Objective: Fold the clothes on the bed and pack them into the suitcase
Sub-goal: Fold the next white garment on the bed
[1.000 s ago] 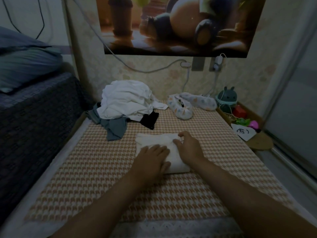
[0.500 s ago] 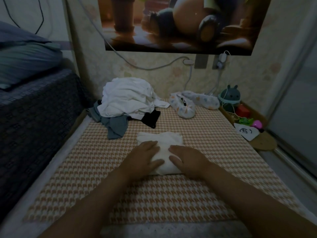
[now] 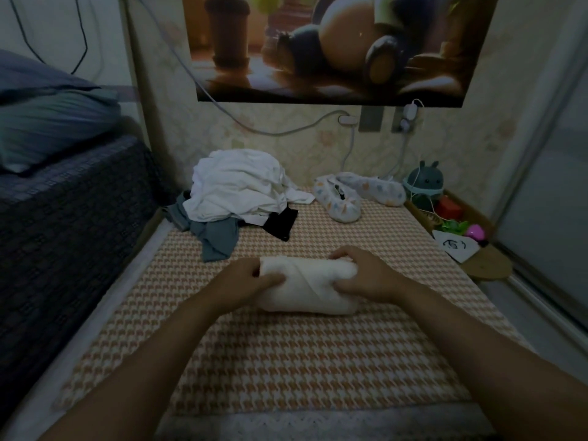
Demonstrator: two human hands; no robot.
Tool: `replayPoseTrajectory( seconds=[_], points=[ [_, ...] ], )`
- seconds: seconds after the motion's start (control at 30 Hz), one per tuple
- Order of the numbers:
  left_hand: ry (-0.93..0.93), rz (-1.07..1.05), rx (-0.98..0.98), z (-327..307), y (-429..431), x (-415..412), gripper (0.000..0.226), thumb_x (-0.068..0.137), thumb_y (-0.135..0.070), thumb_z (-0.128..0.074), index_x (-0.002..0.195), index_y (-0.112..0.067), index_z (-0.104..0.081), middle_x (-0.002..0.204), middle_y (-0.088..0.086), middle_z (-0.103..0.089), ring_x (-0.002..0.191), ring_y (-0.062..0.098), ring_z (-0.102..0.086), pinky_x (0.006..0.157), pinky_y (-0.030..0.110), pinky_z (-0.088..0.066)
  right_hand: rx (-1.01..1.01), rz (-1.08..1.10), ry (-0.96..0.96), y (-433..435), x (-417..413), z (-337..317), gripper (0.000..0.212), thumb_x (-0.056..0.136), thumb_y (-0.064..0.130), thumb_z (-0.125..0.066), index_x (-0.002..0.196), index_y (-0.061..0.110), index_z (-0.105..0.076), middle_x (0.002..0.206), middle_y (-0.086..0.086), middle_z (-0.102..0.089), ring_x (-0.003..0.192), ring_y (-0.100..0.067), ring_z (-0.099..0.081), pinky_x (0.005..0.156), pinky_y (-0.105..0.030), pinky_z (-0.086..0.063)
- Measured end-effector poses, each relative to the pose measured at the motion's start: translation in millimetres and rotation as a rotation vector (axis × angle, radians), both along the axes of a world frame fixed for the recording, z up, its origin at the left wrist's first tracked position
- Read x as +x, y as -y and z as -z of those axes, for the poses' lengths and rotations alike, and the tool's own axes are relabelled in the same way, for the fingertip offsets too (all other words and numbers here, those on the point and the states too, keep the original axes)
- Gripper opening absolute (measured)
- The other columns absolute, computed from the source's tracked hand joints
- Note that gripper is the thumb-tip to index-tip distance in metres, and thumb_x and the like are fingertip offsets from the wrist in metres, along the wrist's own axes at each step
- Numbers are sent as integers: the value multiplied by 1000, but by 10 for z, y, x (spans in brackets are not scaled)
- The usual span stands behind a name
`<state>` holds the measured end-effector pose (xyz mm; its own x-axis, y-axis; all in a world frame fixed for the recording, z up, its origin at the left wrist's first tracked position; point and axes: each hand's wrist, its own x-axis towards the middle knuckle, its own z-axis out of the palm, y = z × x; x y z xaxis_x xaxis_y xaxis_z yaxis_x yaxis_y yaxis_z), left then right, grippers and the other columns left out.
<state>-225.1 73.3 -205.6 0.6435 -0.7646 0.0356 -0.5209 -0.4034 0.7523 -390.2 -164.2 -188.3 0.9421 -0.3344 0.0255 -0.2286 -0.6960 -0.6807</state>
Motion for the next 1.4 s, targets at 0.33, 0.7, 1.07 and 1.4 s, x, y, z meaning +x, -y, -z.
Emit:
replayPoseTrajectory(
  seconds=[0.33,0.7,1.07,1.4],
  points=[
    [76,-437,43,150,416,106,56,91,-53,-55,128,-11,-48,124,9,-54,104,29,-56,74,31,-42,48,361,108,-131,491,308,60,90,47,-61,139,18,-42,137,-9,-49,120,-25,-50,97,-33,-42],
    [116,-337,13,337,542,434,39,89,-34,-66,52,-26,-54,53,6,-59,46,16,-52,45,27,-40,26,414,-85,147,901,366,37,86,40,-67,85,3,-74,88,-9,-70,84,-26,-65,66,-26,-46],
    [153,-381,38,363,416,444,43,93,-24,-60,54,-9,-54,54,11,-56,50,18,-49,47,26,-31,-80,652,-88,202,991,511,38,97,36,-52,108,2,-66,115,-15,-64,103,-30,-61,79,-31,-46],
    [283,-309,-82,144,328,121,22,92,-33,-59,88,-14,-49,82,-1,-51,71,14,-48,59,29,-38,-498,528,-82,109,841,416,21,96,17,-51,97,5,-67,110,-13,-62,96,-29,-59,78,-34,-46]
  ],
)
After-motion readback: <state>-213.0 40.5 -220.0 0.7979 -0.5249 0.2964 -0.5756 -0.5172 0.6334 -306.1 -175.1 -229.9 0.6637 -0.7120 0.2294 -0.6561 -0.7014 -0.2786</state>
